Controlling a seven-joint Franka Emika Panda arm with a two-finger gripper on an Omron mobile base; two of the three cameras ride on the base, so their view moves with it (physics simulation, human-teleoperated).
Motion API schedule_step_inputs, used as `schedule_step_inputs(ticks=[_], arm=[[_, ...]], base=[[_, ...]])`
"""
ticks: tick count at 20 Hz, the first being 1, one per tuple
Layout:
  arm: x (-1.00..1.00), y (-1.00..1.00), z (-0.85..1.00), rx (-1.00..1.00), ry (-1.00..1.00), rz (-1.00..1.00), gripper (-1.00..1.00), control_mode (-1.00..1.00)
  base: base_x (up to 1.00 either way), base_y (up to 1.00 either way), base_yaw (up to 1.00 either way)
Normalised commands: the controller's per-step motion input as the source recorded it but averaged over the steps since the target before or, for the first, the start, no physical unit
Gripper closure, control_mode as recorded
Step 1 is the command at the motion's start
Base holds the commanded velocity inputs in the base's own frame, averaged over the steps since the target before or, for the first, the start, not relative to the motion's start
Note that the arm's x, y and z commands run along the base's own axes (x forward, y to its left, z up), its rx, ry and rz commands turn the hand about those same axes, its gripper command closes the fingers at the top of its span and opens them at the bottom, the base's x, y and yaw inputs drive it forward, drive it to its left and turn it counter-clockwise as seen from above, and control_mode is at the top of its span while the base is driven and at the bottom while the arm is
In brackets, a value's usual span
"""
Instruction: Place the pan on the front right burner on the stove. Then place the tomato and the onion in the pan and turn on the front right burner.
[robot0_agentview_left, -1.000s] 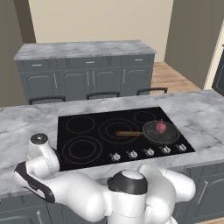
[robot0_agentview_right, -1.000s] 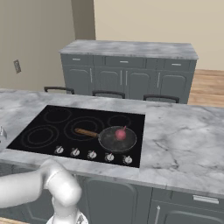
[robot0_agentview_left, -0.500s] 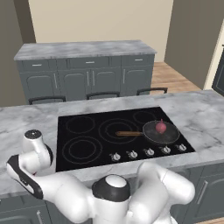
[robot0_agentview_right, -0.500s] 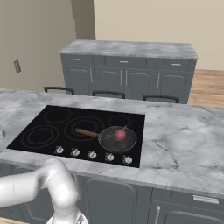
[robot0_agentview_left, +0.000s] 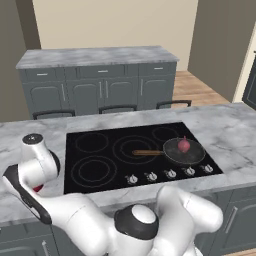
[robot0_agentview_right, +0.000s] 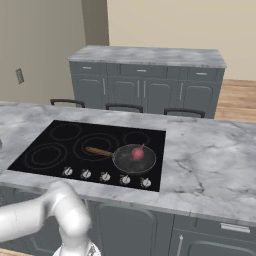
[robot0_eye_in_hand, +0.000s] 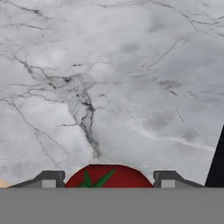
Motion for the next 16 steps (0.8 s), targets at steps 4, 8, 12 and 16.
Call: schedule_step_inputs(ticks=[4,8,12,16], arm=[[0.00,-0.66,0.59,-0.02,-0.07,-0.11,1.00,-1.00],[0.00,-0.81,0.47,0.00,0.00,-0.14,1.00,-1.00],[0.00,-0.88,0.28,0.00,0.00,-0.14,1.00,-1.00],[0.00,-0.88,0.25,0.00,0.00,-0.15,1.00,-1.00]], base=[[0.00,0.00,0.00],[0.00,0.00,0.00],[0.00,0.00,0.00],[0.00,0.00,0.00]])
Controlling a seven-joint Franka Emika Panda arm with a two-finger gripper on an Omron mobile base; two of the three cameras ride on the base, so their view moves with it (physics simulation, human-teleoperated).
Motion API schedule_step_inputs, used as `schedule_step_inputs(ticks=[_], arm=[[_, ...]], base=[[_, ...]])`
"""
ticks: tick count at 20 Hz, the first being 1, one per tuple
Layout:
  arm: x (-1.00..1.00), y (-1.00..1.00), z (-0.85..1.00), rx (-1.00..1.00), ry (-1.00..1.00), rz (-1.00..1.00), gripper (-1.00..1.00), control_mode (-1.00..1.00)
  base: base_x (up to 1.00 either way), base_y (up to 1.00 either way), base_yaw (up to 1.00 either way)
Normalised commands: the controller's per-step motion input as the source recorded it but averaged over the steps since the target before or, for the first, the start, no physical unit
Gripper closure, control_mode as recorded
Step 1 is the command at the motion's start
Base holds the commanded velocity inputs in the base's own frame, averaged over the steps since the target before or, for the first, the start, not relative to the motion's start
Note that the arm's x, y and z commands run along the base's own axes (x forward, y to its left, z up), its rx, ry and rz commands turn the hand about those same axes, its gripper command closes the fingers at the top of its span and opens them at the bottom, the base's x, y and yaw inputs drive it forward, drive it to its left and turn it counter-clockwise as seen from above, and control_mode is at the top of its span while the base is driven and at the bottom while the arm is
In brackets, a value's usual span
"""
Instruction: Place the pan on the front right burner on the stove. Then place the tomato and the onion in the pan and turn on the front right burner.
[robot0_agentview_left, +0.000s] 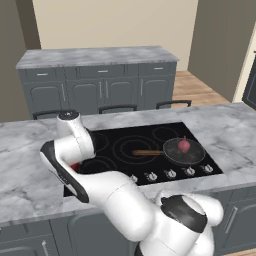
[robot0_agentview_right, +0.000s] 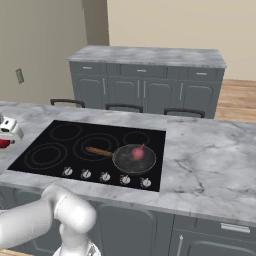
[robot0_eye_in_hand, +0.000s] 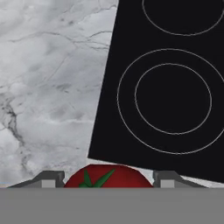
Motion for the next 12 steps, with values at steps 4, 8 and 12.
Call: schedule_step_inputs(ticks=[4,8,12], arm=[[0.00,-0.88,0.20,0.00,0.00,-0.14,1.00,-1.00],[0.00,-0.89,0.17,0.00,0.00,-0.13,1.00,-1.00],[0.00,-0.92,0.12,0.00,0.00,-0.10,1.00,-1.00]], base=[[0.00,0.00,0.00],[0.00,0.00,0.00],[0.00,0.00,0.00]])
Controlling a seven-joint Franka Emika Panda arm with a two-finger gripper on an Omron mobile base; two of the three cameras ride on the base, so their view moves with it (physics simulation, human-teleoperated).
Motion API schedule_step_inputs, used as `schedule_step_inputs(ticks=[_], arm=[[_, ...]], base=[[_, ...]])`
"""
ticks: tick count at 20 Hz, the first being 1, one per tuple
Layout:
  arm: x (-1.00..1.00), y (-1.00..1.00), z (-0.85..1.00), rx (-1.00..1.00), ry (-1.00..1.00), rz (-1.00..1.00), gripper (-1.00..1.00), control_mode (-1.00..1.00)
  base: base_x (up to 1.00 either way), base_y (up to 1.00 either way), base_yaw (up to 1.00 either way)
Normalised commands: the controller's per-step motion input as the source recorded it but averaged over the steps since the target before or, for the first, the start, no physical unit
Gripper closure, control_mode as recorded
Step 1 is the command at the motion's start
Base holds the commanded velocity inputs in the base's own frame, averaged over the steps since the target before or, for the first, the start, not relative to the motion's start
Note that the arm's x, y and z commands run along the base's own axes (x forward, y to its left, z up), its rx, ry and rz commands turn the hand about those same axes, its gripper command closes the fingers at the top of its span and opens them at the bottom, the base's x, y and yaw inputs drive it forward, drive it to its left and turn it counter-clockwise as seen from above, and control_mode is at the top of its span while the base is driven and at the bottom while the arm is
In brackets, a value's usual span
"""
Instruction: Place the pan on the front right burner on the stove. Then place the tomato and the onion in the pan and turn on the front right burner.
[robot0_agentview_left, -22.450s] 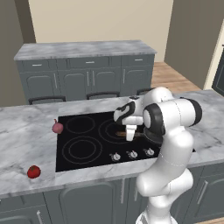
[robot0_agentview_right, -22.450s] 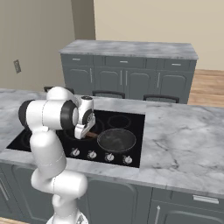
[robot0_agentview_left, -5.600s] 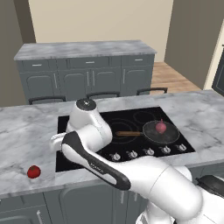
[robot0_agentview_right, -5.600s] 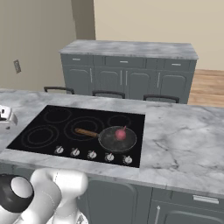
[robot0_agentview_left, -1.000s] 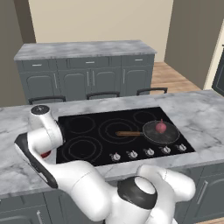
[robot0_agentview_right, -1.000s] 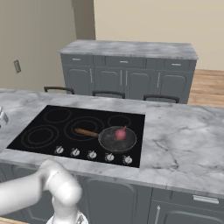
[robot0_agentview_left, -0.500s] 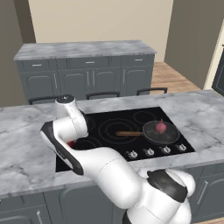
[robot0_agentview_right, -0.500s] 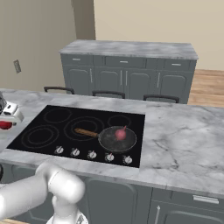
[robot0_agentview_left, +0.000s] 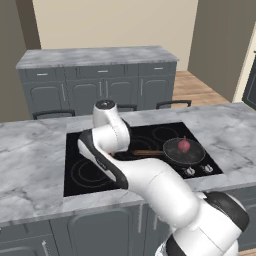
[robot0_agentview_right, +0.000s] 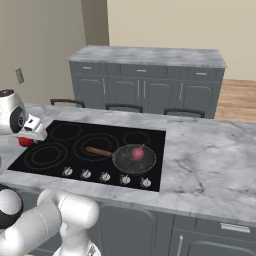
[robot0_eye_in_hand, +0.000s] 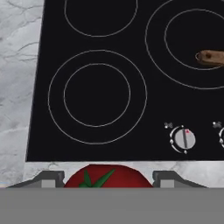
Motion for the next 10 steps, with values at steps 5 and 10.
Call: schedule_step_inputs(ticks=[5,10], arm=[[0.00,-0.99,0.03,0.00,0.00,-0.08,1.00,-1.00],[0.00,-0.99,0.00,0.00,0.00,-0.06,1.00,-1.00]], base=[[0.00,0.00,0.00],[0.00,0.00,0.00]])
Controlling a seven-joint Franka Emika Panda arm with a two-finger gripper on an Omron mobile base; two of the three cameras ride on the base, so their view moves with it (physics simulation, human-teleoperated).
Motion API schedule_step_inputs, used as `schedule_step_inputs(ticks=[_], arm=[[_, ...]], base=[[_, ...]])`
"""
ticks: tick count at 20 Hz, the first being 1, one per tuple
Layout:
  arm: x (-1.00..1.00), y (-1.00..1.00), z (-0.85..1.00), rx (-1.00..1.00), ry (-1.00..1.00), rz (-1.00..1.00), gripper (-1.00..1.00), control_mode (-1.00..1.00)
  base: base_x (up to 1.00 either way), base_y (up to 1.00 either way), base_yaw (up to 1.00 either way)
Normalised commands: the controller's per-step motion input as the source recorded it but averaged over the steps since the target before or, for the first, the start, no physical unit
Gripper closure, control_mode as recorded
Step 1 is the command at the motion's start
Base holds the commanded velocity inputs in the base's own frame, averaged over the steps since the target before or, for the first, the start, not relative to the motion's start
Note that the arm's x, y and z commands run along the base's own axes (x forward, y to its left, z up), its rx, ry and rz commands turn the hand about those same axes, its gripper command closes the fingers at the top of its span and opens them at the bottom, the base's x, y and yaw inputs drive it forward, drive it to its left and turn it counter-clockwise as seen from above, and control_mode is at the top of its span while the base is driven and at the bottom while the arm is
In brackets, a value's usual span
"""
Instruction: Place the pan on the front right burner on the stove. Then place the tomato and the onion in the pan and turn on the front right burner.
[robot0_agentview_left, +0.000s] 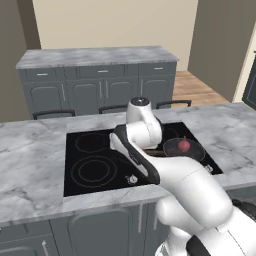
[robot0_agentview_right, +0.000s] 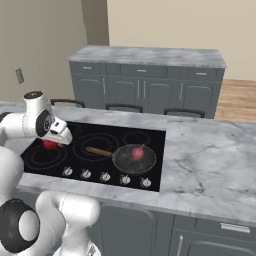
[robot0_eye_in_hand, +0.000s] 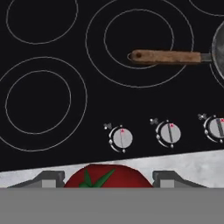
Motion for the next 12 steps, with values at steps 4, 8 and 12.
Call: schedule_step_inputs(ticks=[4,8,12], arm=[[0.00,-0.95,0.00,0.00,0.00,-0.03,1.00,-1.00],[0.04,-0.88,0.00,0.00,0.00,-0.04,1.00,-1.00],[0.14,-0.86,0.00,0.00,0.00,-0.04,1.00,-1.00]], base=[[0.00,0.00,0.00],[0.00,0.00,0.00],[0.00,0.00,0.00]])
